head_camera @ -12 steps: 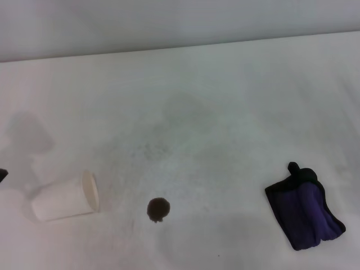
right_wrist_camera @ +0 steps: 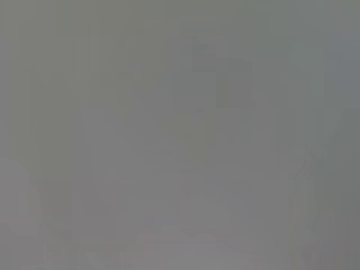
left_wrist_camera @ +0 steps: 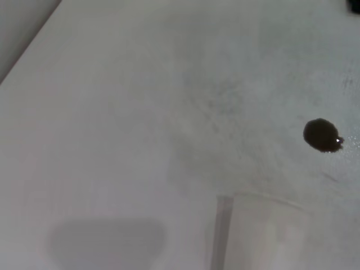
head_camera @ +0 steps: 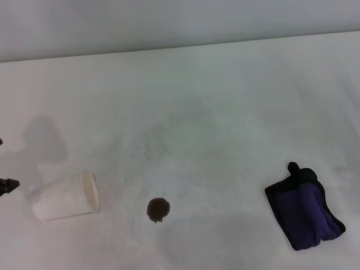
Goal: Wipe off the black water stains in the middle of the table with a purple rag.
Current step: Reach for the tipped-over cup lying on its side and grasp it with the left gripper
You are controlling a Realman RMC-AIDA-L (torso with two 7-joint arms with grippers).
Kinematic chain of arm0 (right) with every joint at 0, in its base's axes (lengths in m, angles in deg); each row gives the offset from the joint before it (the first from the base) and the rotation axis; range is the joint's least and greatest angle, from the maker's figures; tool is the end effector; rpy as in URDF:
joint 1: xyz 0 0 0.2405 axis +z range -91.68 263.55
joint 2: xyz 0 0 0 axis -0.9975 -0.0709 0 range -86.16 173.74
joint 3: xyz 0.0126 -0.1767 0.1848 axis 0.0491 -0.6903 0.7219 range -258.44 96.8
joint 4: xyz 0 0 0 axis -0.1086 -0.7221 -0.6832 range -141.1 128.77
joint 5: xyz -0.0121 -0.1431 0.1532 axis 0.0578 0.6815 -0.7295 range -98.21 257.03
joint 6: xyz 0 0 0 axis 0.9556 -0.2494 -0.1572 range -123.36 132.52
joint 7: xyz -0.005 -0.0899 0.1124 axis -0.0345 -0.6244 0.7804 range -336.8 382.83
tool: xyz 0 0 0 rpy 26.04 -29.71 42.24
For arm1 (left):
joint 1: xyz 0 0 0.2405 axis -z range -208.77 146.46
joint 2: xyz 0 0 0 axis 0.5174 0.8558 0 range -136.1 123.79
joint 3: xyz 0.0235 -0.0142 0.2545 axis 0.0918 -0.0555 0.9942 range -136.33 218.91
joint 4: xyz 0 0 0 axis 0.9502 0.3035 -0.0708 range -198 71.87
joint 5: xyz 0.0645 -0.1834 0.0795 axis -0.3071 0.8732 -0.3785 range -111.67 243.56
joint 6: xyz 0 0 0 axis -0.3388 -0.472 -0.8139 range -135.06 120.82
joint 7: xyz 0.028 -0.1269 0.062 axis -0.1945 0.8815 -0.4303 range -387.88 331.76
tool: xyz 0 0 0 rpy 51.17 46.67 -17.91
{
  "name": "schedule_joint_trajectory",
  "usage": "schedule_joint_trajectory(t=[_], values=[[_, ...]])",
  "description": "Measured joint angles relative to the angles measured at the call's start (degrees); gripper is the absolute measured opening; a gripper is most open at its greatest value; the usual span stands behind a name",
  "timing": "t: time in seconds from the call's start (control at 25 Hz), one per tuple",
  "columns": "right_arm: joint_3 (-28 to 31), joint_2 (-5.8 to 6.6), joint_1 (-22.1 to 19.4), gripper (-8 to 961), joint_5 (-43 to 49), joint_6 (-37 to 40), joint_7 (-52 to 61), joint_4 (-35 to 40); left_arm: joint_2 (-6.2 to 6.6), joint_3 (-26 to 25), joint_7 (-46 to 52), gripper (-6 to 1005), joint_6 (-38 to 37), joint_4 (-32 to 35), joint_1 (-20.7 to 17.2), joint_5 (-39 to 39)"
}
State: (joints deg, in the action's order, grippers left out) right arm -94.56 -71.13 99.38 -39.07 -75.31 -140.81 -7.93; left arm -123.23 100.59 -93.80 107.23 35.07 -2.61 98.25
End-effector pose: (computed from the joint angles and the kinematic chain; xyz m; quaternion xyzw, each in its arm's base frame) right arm 0.4154 0.2386 0.0590 -0.5984 0.2661 0.2740 0.7043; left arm -0.1941 0.3077 0.1050 -0.9590 -0.1463 0.1959 0.1432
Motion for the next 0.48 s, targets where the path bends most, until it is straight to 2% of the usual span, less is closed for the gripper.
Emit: schedule_joint_trajectory(t=[0.12, 0.28, 0.48], values=[[0.75, -0.02, 0.0, 868, -0.01, -0.01, 0.0, -0.6, -0.91, 0.01, -2.47, 888, -2.15, -2.26, -0.11, -0.33], [1.15, -0.03, 0.06, 868, 0.01, 0.04, 0.0, -1.11, -1.14, 0.84, -3.87, 888, -3.61, -6.33, 0.28, -0.16], [1.18, -0.04, 0.09, 868, 0.05, 0.1, 0.0, -1.17, -1.32, 4.69, -5.72, 887, -6.8, -10.5, 0.3, -0.55]])
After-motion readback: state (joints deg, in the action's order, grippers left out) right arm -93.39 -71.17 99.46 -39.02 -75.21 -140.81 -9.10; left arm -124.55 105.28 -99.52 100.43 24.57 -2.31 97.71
